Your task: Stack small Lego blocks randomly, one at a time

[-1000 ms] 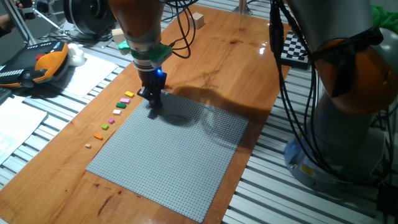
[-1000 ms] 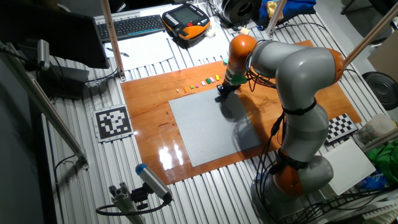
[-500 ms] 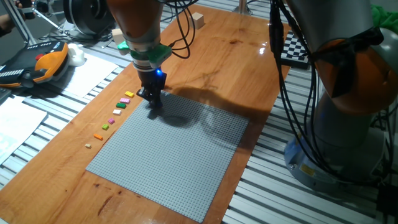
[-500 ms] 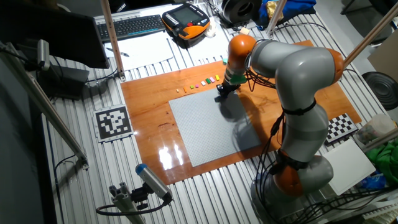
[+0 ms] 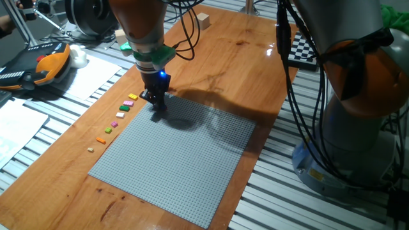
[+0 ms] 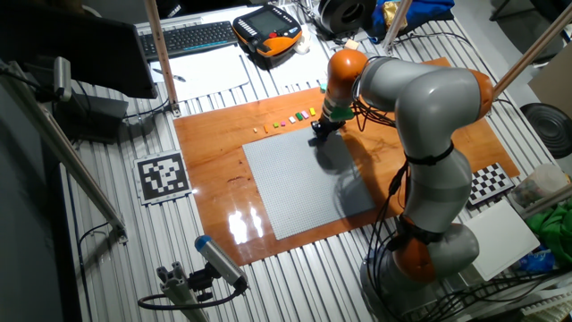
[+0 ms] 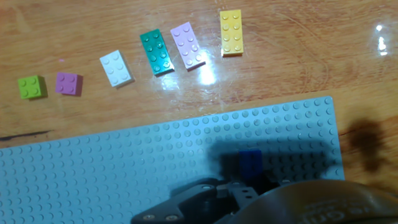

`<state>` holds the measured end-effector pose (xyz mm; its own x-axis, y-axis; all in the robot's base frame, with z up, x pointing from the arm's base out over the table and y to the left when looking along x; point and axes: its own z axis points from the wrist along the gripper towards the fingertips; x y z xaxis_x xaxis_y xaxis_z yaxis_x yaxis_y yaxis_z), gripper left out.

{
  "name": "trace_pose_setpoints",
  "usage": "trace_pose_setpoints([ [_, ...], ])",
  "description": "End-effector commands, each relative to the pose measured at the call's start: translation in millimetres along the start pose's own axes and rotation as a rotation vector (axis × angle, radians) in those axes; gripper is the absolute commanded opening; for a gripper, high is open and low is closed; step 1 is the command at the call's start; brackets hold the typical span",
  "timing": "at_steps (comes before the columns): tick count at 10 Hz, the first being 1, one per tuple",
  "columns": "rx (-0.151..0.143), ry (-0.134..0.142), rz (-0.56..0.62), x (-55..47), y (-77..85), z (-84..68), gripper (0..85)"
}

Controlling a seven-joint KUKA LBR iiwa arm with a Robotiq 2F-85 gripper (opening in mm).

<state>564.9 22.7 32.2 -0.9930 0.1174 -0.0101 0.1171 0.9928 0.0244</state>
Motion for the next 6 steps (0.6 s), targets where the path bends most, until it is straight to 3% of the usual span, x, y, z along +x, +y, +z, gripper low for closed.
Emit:
trace_pose_setpoints([
  [1, -0.001, 0.004, 0.002, 1.6, -0.1, 1.8, 0.0],
  [6, 0.012, 0.001, -0.031, 1.6, 1.6, 2.8, 0.0],
])
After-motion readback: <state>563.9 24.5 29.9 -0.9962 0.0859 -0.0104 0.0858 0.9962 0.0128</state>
